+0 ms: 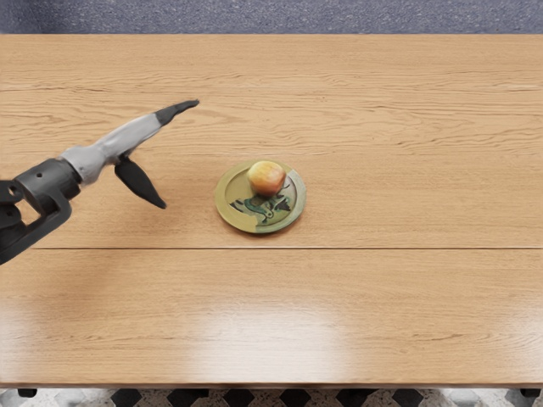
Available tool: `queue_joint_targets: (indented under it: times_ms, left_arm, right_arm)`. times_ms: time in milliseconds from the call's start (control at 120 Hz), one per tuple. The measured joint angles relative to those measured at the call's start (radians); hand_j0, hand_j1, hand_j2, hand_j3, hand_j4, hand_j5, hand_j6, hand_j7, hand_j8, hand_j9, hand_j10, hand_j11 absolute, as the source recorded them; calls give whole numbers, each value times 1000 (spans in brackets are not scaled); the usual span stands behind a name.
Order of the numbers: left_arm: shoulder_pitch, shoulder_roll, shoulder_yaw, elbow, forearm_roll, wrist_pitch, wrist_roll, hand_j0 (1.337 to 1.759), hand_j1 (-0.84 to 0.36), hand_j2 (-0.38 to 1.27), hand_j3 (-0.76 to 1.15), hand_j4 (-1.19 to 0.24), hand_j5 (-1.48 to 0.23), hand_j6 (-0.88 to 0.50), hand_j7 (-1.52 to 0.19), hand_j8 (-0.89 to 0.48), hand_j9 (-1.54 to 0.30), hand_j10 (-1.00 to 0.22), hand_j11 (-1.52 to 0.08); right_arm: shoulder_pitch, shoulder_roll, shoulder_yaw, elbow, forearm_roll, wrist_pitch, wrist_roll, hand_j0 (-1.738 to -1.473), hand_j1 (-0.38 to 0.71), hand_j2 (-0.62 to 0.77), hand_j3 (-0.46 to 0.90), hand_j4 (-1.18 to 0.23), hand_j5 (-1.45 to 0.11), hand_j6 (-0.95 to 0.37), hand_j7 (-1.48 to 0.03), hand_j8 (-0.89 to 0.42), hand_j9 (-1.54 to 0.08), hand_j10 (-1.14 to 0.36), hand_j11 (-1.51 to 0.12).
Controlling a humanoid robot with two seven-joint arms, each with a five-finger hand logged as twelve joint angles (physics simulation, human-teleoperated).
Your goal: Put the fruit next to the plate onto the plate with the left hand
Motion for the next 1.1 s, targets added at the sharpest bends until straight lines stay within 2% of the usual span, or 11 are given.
queue_joint_targets:
  times_ms: [67, 192, 258, 292, 517, 1100]
  left_arm:
    - [61, 15, -48, 32, -25, -65, -3, 1658, 331, 8, 0, -18, -23, -19, -23, -18, -23, -18, -23]
    - [93, 45, -95, 87, -52, -135, -6, 1658, 334, 7, 0, -16, -20, -16, -20, -16, -19, -16, -19]
    - [192, 47, -143, 112, -58, -149, -6, 1658, 335, 6, 0, -15, -18, -15, -18, -15, -18, -14, -18]
    - [212, 47, -171, 123, -59, -154, -6, 1658, 336, 7, 0, -15, -18, -15, -17, -15, -17, -14, -17]
    - [216, 88, -240, 145, -63, -165, -7, 1658, 339, 6, 0, -13, -15, -14, -15, -13, -14, -12, -14]
    - [221, 91, -248, 149, -62, -167, -7, 1658, 340, 7, 0, -12, -13, -13, -13, -13, -13, -12, -13]
  right_arm:
    - [0, 0, 0, 0, 0, 0, 0, -1658, -349, 0, 0, 0, 0, -1, 0, 0, 0, 0, 0]
    - [0, 0, 0, 0, 0, 0, 0, -1658, -349, 0, 0, 0, 0, 0, 0, 0, 0, 0, 0]
    - [0, 0, 0, 0, 0, 0, 0, -1658, -349, 0, 0, 0, 0, -1, 0, 0, 0, 0, 0]
    - [0, 0, 0, 0, 0, 0, 0, -1658, -349, 0, 0, 0, 0, 0, 0, 0, 0, 0, 0]
    - [0, 0, 0, 0, 0, 0, 0, -1658, -349, 0, 0, 0, 0, -1, 0, 0, 0, 0, 0]
    - [0, 0, 0, 0, 0, 0, 0, -1658, -349, 0, 0, 0, 0, -1, 0, 0, 0, 0, 0]
